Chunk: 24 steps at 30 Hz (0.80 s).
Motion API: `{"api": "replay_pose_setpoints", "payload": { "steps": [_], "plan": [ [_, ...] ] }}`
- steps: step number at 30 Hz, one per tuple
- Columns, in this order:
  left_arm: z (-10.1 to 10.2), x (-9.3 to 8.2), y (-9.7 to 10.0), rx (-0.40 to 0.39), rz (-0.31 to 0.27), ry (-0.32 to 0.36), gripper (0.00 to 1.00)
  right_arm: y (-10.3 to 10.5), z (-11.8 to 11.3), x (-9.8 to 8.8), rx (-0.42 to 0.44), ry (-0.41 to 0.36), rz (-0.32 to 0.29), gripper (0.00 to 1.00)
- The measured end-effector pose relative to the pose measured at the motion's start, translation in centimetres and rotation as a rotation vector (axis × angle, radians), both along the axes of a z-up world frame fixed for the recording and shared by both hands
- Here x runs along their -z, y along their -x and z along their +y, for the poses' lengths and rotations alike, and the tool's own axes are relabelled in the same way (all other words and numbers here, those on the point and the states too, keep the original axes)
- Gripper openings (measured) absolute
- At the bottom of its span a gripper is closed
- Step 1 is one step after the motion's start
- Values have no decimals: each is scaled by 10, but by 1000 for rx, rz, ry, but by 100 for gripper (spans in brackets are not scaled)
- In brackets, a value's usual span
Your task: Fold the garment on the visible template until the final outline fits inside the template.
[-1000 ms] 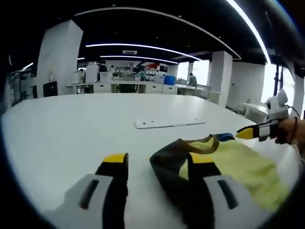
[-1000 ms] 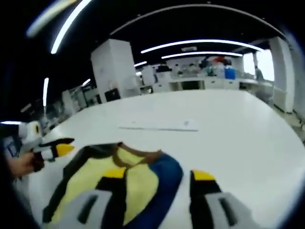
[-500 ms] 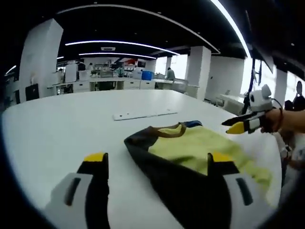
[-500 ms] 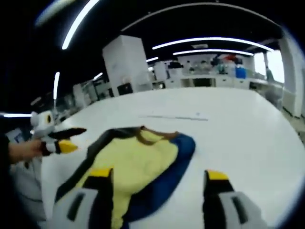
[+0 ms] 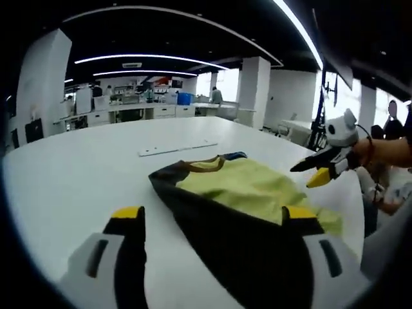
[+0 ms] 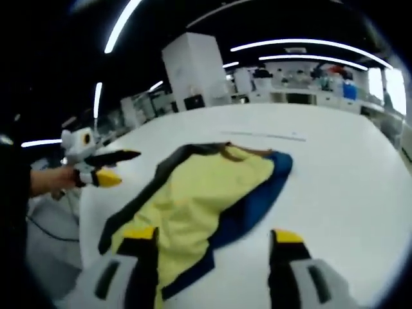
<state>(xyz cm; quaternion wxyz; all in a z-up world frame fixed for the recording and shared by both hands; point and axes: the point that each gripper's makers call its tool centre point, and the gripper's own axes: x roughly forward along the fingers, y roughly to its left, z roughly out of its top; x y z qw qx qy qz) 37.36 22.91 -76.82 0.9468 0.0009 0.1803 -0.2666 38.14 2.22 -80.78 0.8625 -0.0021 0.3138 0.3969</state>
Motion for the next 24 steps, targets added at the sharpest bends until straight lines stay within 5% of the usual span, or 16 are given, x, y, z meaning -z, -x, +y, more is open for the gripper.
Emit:
{"api": "replay_pose_setpoints", "payload": {
  "steps": [7,13,24],
  "plan": [
    [-6,14,28,14,38,0,75,14,-4,11,-8,26,8,53],
    [-4,30,42,8,98,-14,57,16,-8,21,-9,66,-12,39],
    [6,58,47,-54,149,-66,37,21,-1,33,6,74,-35,23]
  ]
}}
